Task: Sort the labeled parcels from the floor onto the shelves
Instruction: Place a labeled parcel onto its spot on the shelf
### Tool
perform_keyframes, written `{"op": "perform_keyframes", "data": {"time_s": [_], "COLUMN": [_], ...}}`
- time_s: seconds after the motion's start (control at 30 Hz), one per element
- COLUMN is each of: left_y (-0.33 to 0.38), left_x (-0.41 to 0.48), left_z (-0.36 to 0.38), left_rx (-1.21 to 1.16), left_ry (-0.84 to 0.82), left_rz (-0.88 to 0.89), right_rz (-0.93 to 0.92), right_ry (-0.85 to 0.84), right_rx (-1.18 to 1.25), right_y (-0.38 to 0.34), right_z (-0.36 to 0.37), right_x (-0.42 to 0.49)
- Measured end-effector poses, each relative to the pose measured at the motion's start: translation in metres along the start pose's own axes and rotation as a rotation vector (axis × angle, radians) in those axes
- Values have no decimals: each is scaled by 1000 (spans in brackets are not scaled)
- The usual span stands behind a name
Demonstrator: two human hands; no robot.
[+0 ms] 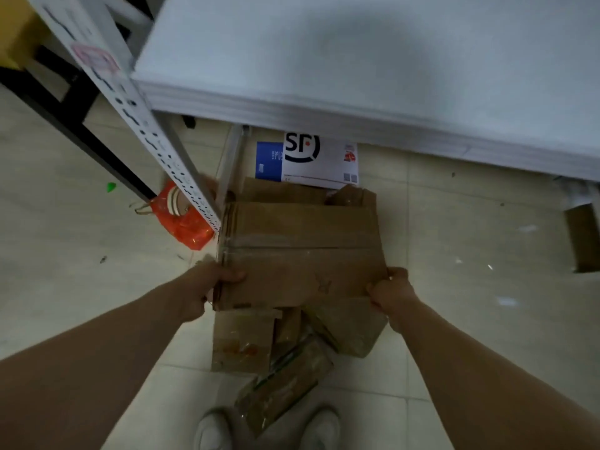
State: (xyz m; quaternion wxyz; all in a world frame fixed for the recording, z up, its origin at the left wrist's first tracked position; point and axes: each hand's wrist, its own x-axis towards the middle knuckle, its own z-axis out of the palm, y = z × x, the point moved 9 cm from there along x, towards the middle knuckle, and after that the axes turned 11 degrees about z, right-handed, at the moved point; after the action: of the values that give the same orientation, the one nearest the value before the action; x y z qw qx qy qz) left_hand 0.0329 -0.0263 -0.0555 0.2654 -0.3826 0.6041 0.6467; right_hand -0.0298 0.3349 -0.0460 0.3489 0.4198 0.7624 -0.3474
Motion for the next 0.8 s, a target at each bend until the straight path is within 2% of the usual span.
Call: {"op": "perform_keyframes", "data": {"time_s": [0.17,0.27,0.33,0.4,0.43,0.5,0.63,0.7,0.8], "left_y": [27,63,103,149,172,219,299,338,396], "left_x": [-107,-155,-190,-227,-243,-280,-356,-395,-459], "left_z": [20,24,31,37,37,39,26,18,11], "left_rx": [-55,-42,24,76,116,212,308,325,381], "left_ry": [-79,-106,-178,-240,-241,-240,-227,-234,-292], "left_rz": [-60,12,108,198,252,354,539,643,835], "right_rz": [136,178,117,-31,-90,-182,-300,-346,-385], "right_ry": [-66,-131,-111,-12,60,116,112,200,382], "right_rx": [-36,-362,-440,-479,-448,-234,189,178,-1], "right_y": [31,37,21,-10,-29,-64,-124,-139,-152], "right_z": [-55,-79,-96,-123,-137,-171,-253,-296,-345], "right_x": [-91,-155,-200,-237,-251,-268,-398,-454,-505]}}
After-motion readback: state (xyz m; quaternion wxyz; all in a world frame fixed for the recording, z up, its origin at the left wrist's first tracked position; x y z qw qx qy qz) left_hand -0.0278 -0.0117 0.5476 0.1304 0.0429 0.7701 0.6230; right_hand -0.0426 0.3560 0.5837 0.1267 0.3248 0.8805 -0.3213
